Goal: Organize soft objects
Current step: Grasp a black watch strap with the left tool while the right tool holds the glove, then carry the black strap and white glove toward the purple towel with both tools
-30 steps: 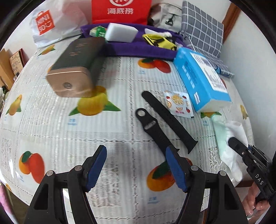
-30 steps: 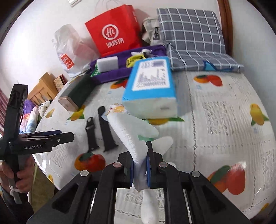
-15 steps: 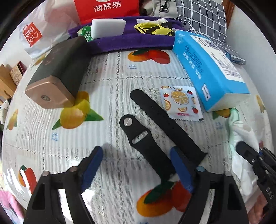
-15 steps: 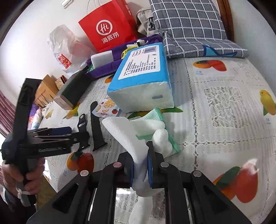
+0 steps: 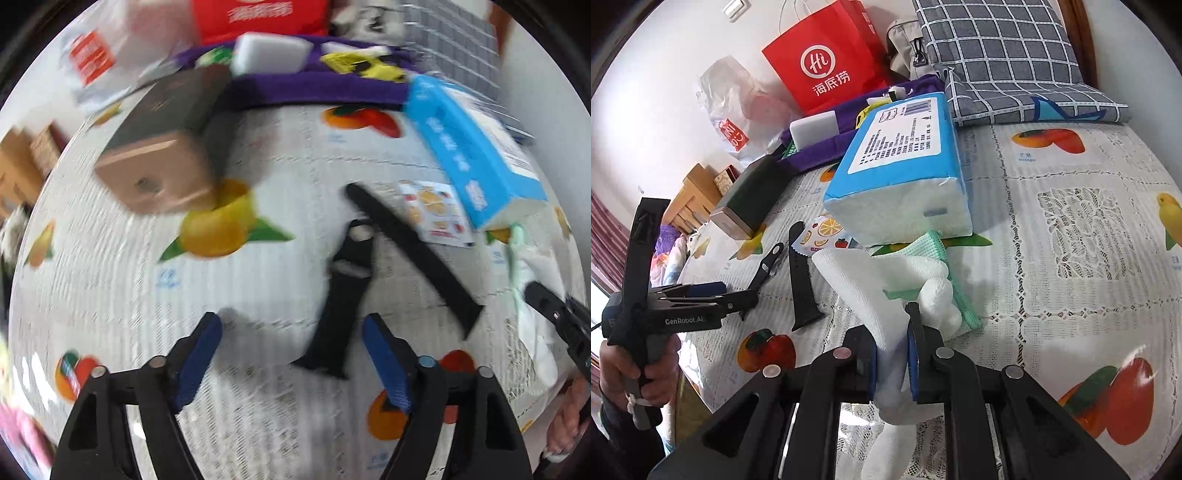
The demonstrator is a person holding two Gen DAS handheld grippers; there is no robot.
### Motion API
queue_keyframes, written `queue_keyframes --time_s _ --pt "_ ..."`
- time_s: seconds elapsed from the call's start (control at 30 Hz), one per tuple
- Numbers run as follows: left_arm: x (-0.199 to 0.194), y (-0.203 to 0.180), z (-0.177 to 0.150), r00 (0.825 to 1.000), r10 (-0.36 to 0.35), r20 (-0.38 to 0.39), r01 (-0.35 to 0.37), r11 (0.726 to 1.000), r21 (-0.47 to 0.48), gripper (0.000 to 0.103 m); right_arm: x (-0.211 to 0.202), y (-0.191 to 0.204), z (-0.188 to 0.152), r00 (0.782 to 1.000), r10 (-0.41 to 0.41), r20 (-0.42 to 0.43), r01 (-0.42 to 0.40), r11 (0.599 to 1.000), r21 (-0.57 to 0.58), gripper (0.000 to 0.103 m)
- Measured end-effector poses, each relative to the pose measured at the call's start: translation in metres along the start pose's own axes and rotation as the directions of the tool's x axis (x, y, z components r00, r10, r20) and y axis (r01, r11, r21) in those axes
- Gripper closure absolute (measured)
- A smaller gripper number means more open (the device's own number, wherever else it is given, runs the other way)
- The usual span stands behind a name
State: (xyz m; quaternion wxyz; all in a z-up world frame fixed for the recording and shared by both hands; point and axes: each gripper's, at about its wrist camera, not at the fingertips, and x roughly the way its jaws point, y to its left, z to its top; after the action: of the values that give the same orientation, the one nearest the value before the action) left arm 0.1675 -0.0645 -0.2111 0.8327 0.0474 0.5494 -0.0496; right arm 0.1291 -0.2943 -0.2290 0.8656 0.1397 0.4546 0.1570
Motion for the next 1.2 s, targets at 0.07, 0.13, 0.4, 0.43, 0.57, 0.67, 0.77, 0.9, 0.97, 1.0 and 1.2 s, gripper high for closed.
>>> queue_keyframes --time_s 0.07,0.13,0.4,0.43,0.57,0.67,0.77,0.9,0.97,1.0,1.2 --pt "-0.002 -0.011 0.001 0.999 -0.022 0.036 0.020 0.999 0.047 0.049 0.000 0.000 0.000 1.000 0.000 0.000 0.000 1.000 0.000 0.088" --pt "-0.004 -0.020 0.001 0.998 -0.040 0.053 0.036 0.997 0.073 0.080 -0.001 0.000 0.000 1.000 0.000 -0.002 0.000 1.000 0.000 0.088" --pt "-0.009 -0.023 -0.003 0.995 -0.074 0.066 0.067 0.992 0.105 0.080 -0.002 0.002 -0.001 1.000 -0.025 -0.006 0.025 1.000 -0.006 0.088" --pt "-0.007 -0.020 -0.004 0.994 -0.082 0.071 0.075 0.992 0.101 0.079 -0.002 0.003 -0.001 0.999 -0.031 -0.007 0.031 0.999 -0.007 0.088" --pt "-0.006 -0.022 -0.005 0.993 -0.081 0.087 0.071 0.991 0.111 0.083 -0.001 0.007 0.000 0.999 -0.053 -0.012 0.053 0.999 -0.011 0.088" --pt "-0.007 -0.012 -0.002 0.989 -0.126 0.075 0.122 0.991 0.058 0.083 -0.006 0.012 0.000 0.998 -0.070 -0.001 0.070 0.997 -0.014 0.091" --pt "-0.010 -0.004 -0.002 0.987 -0.143 0.079 0.140 0.989 0.037 0.083 -0.014 0.018 0.001 0.996 -0.091 0.011 0.091 0.996 -0.025 0.091" --pt "-0.022 0.008 -0.005 0.981 -0.164 0.099 0.164 0.986 0.014 0.083 -0.025 0.026 0.005 0.996 -0.086 0.033 0.087 0.996 -0.032 0.091" --pt "-0.029 0.013 -0.004 0.978 -0.171 0.117 0.171 0.985 0.008 0.083 -0.030 0.032 0.007 0.995 -0.086 0.040 0.088 0.995 -0.039 0.091" --pt "-0.034 0.017 -0.005 0.977 -0.166 0.130 0.167 0.986 0.006 0.083 -0.031 0.035 0.009 0.995 -0.087 0.044 0.089 0.995 -0.044 0.091" --pt "-0.052 0.044 -0.003 0.970 -0.165 0.176 0.176 0.983 -0.047 0.083 -0.039 0.052 0.018 0.994 -0.090 0.060 0.095 0.992 -0.079 0.091"
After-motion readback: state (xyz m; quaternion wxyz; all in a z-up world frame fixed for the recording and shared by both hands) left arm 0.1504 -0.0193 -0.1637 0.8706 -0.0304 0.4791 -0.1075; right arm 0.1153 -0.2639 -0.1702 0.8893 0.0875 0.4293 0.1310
